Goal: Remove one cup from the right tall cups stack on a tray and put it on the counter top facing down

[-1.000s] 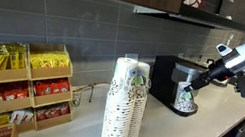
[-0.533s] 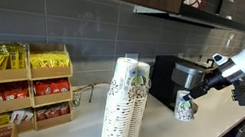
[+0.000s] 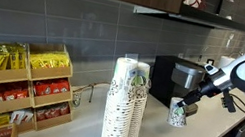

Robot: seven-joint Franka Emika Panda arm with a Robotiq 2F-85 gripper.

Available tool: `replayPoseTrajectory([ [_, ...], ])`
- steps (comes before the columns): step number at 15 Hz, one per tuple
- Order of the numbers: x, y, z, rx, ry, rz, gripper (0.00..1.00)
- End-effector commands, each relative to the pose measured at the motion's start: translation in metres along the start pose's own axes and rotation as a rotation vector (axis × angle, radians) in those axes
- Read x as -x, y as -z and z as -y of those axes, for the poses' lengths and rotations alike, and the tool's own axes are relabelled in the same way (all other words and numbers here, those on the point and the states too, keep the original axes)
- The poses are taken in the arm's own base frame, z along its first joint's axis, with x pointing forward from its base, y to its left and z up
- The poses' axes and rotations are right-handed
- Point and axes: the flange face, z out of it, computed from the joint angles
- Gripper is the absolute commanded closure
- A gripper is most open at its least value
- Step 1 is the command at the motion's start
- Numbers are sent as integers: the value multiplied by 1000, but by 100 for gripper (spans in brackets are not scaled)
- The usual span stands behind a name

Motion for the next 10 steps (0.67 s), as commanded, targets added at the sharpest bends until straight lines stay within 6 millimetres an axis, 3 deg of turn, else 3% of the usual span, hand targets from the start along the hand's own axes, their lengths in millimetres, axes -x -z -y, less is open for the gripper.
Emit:
replayPoseTrajectory([
  [1, 6, -21, -8, -8, 15, 0, 62],
  [8, 13, -51, -11, 12, 45, 16, 62],
  [9, 12, -54, -11, 21, 41, 12, 12],
  [10, 11, -55, -10, 22, 40, 6, 10],
])
